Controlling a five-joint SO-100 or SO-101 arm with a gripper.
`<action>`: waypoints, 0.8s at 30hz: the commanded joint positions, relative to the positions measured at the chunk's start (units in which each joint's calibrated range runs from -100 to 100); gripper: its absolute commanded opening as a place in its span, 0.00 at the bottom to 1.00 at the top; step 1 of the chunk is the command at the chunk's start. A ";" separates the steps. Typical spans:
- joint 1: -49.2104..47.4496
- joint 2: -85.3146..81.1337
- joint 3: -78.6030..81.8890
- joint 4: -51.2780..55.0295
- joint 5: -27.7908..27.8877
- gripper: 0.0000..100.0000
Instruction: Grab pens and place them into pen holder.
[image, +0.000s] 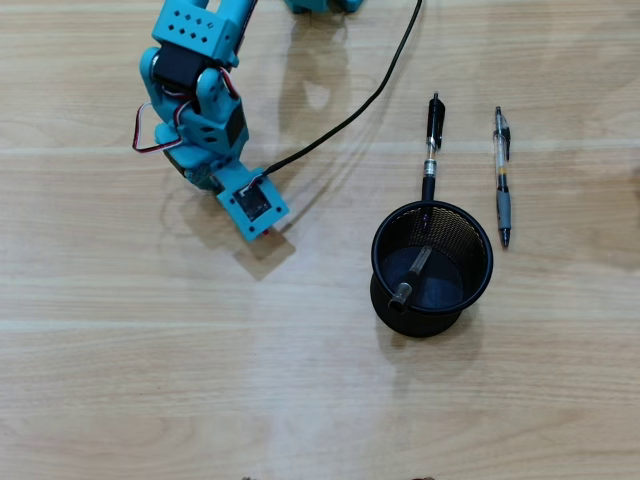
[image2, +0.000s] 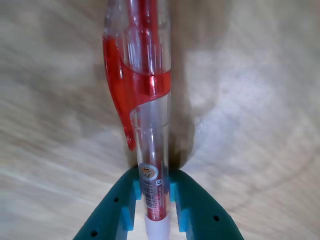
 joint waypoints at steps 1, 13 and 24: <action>0.66 -7.85 -7.41 3.85 -0.92 0.02; -8.21 -23.83 -33.12 13.22 -18.59 0.02; -26.52 -23.66 -35.38 -2.60 -30.88 0.02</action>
